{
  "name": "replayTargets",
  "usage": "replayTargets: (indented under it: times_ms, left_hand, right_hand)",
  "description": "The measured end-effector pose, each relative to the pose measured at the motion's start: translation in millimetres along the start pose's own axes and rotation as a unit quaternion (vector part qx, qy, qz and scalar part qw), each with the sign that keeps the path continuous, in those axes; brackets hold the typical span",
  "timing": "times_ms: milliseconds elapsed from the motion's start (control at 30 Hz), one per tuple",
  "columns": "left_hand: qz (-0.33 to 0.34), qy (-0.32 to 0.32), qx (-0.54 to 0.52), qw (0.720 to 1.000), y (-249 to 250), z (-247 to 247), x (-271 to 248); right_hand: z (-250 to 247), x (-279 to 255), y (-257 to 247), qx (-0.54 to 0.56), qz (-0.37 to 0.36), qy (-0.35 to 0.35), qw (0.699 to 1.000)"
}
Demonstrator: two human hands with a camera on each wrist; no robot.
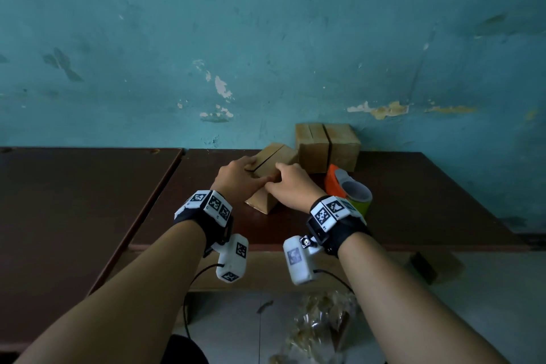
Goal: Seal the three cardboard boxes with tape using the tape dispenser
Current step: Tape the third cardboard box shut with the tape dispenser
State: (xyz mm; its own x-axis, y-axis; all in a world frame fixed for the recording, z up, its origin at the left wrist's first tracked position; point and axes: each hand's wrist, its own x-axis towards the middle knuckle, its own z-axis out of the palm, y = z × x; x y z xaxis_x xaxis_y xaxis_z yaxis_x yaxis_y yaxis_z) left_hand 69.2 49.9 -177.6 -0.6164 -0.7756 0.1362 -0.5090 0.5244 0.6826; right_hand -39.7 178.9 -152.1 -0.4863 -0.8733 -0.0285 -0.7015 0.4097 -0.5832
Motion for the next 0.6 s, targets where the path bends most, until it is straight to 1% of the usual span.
replayTargets:
  times_ms: [233, 400, 433, 500, 600]
  left_hand:
    - [0.024, -0.024, -0.025, 0.999, 11.2, 4.8, -15.2]
    - [0.017, -0.07, -0.06, 0.996, 16.3, 12.8, -12.0]
    - [0.016, -0.072, -0.068, 0.995, 15.8, 15.5, -9.8]
    - [0.012, -0.065, -0.098, 0.993, 13.8, 21.3, -6.1]
    - [0.018, -0.034, -0.127, 0.991, 5.8, 29.4, -2.5]
  right_hand:
    - [-8.5, -14.8, 14.1, -0.022, 0.01, 0.054, 0.998]
    - [-15.3, -14.3, 27.0, -0.044, -0.016, 0.155, 0.987]
    - [-14.6, -12.7, 30.8, -0.054, -0.017, 0.166, 0.985]
    - [-11.0, -9.6, 38.2, -0.082, -0.022, 0.164, 0.983]
    - [-4.3, -4.9, 45.1, -0.113, -0.041, 0.17, 0.978]
